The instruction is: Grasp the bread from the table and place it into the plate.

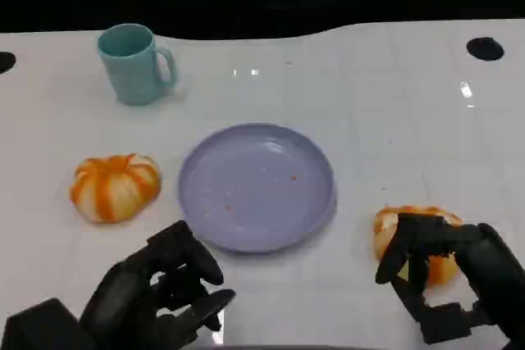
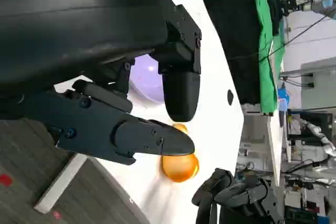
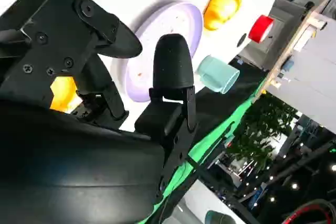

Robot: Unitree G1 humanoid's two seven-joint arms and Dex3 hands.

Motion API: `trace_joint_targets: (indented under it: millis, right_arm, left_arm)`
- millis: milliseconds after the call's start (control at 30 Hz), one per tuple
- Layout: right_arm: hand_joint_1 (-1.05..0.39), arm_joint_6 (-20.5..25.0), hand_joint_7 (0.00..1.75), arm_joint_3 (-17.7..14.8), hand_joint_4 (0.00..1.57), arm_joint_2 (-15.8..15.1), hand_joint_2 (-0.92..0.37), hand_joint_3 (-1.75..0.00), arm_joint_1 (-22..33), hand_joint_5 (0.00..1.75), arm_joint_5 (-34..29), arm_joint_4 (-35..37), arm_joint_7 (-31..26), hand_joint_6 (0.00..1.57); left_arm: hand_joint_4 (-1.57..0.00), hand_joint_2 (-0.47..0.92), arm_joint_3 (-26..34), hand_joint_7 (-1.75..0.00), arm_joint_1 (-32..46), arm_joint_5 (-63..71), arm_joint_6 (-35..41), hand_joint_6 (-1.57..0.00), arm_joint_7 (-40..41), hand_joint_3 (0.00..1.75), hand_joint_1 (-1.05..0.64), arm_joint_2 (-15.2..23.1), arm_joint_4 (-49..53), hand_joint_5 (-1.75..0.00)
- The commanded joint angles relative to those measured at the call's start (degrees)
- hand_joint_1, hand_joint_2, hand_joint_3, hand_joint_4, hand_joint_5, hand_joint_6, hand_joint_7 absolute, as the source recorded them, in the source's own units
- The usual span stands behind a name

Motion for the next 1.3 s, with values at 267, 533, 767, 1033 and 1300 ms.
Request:
trace_joint_targets:
  millis: [267,533,767,1033,1300]
  right_arm:
    - [-0.04,0.78,1.29,-0.29,0.9,-0.45,-0.25,-1.36,-0.18,1.73,0.04,-0.46,-0.29,0.84]
    - [-0.03,0.66,1.29,-0.16,0.9,-0.46,-0.24,-1.38,-0.16,1.72,0.03,-0.4,-0.28,0.84]
    - [-0.01,1.06,1.28,-0.12,0.9,-0.36,-0.24,-1.37,-0.16,1.72,0.07,-0.4,-0.29,0.84]
    - [-0.02,0.54,1.2,-0.65,0.81,0.04,-0.27,-1.35,0.06,1.63,1.5,-1.33,-0.46,0.79]
    - [-0.2,8.1,0.7,-1.23,0.45,-3.29,-0.45,-0.88,0.08,1.13,-5.25,-10.09,0.45,0.55]
  left_arm:
    - [-0.66,0.92,0.44,-1.72,-0.41,-0.09,0.19,-0.45,0.18,0.23,-0.5,0.67,-0.16,-1.75]
    - [-0.66,0.92,0.45,-1.72,-0.32,-0.11,0.06,-0.44,0.18,0.22,-0.5,0.64,-0.07,-1.75]
    - [-0.66,0.92,0.5,-1.73,-0.49,-0.04,-0.56,-0.44,0.06,0.22,-0.5,0.67,0.42,-1.75]
    - [-0.67,0.92,0.34,-1.74,-0.36,0.1,-0.46,-0.44,0.32,0.22,-0.51,0.51,0.22,-1.75]
    - [-0.66,0.92,0.28,-1.73,-0.39,0.34,-0.62,-0.43,0.27,0.23,-0.51,0.63,0.42,-1.75]
